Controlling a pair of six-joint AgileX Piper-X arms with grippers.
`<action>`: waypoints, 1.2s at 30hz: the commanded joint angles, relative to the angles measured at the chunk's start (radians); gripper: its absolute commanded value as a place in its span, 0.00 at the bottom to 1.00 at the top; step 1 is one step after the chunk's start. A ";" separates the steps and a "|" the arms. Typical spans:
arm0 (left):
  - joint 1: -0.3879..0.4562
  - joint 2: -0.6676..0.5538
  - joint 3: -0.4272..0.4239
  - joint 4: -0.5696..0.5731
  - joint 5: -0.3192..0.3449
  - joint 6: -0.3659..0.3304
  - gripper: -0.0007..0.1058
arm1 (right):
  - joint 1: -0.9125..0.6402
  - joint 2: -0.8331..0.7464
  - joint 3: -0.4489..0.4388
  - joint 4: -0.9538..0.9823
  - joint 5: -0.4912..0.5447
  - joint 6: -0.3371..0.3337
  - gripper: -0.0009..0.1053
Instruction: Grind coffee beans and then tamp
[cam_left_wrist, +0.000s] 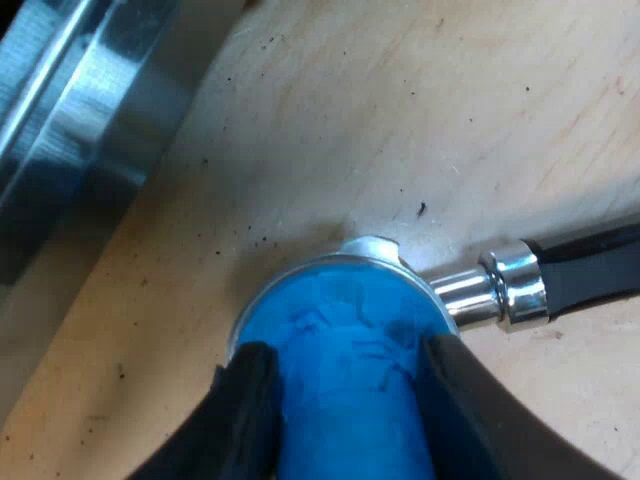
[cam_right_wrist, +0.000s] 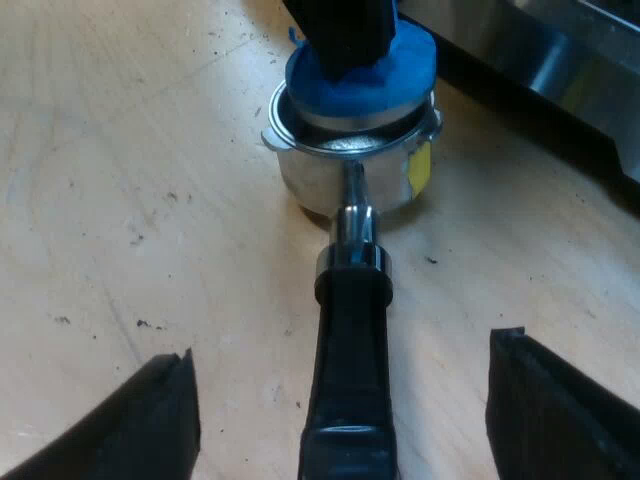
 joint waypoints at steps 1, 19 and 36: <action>-0.004 -0.005 -0.004 -0.001 -0.010 0.003 0.01 | -0.003 -0.007 -0.002 -0.006 -0.003 -0.002 0.60; -0.004 -0.005 -0.004 -0.001 -0.010 0.003 0.01 | -0.003 -0.007 -0.002 -0.006 -0.003 -0.002 0.60; -0.004 0.058 -0.004 0.007 -0.008 0.003 0.01 | -0.003 -0.007 -0.002 -0.006 -0.003 -0.002 0.60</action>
